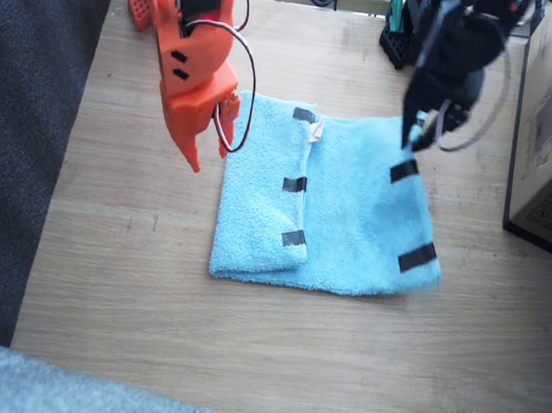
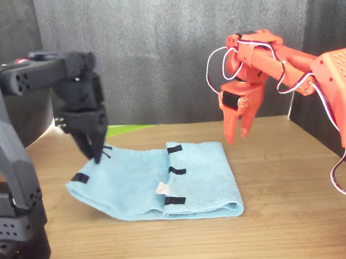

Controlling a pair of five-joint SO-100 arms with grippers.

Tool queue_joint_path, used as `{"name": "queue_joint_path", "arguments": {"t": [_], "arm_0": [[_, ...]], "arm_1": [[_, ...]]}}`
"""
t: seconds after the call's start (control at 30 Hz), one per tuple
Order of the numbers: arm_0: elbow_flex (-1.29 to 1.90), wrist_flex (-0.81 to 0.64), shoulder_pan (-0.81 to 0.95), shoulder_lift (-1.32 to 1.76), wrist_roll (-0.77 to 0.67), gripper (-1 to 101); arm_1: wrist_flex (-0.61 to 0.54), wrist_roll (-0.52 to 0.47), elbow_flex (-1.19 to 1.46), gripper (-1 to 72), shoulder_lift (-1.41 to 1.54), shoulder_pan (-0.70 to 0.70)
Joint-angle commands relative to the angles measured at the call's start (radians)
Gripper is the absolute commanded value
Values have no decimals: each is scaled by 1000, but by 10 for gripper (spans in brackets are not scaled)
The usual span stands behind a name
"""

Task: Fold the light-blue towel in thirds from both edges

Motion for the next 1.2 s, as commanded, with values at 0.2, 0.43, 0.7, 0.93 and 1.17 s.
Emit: {"name": "queue_joint_path", "arguments": {"t": [0.2,0.43,0.7,0.93,1.17], "arm_0": [[-327,156,-121,-146,14,-2],[-597,267,-199,-327,12,-2],[-881,354,-273,-506,23,-2],[-996,356,-339,-626,21,-2],[-1077,359,-417,-707,21,147]], "arm_1": [[8,8,29,217,91,-11],[8,8,61,217,115,-17],[8,5,86,218,133,-34],[8,5,103,217,150,-44],[8,6,104,219,156,-51]]}}
